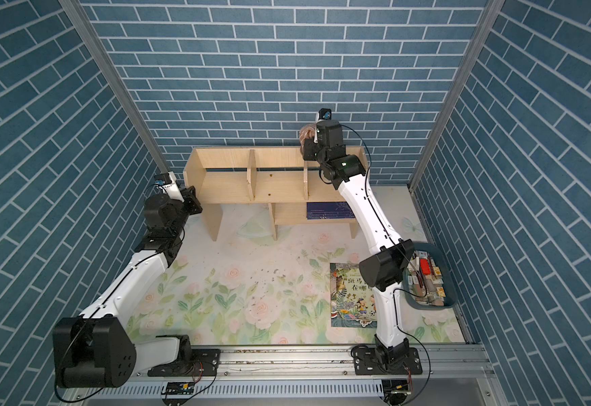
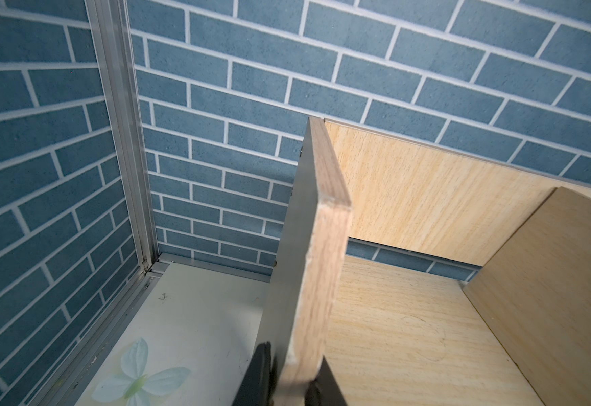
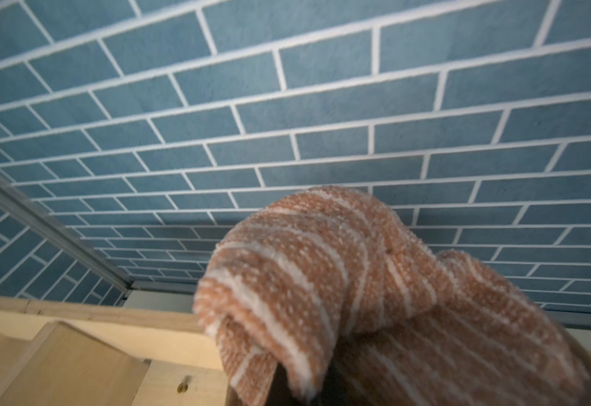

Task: Wipe the bookshelf clean with a cloth
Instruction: Hold the shelf at the center of the board.

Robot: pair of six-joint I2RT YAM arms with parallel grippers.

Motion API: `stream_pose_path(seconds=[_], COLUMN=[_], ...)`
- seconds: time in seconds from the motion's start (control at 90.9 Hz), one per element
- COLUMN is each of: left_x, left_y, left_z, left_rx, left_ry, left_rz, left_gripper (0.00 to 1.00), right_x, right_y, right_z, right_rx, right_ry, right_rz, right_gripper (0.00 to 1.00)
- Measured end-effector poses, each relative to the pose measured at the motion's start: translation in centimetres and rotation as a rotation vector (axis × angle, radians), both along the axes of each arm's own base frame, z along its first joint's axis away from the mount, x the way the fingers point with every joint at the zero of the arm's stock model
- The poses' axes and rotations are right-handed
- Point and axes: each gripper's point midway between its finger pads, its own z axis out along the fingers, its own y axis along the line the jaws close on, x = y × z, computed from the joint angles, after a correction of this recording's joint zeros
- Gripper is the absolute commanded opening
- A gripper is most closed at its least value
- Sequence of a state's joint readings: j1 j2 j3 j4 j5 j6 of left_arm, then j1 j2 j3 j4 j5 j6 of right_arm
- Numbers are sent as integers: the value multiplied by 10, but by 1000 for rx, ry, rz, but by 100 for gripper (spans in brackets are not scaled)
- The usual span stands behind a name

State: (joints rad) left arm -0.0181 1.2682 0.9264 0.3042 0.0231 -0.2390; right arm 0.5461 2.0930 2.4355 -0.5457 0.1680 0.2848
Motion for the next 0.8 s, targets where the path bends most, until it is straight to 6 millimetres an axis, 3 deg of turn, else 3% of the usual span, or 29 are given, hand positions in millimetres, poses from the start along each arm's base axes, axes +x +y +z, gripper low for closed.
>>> stream_pose_path(seconds=[0.099, 0.374, 0.583, 0.693, 0.803], left_x=[0, 0, 0, 0, 0], left_y=[0, 0, 0, 0, 0], left_z=[0, 0, 0, 0, 0], left_rx=[0, 0, 0, 0, 0], left_ry=[0, 0, 0, 0, 0], left_rz=[1, 0, 0, 0, 0], left_gripper=[0, 0, 0, 0, 0], right_x=[-11, -57, -93, -100, -84], right_y=[13, 5, 27, 37, 41], right_z=[-14, -6, -4, -1, 21], right_rx=[-51, -106, -125, -146, -137], right_ry=[3, -8, -10, -18, -60], right_rz=[9, 1, 49, 63, 30], right_gripper=[0, 0, 0, 0, 0])
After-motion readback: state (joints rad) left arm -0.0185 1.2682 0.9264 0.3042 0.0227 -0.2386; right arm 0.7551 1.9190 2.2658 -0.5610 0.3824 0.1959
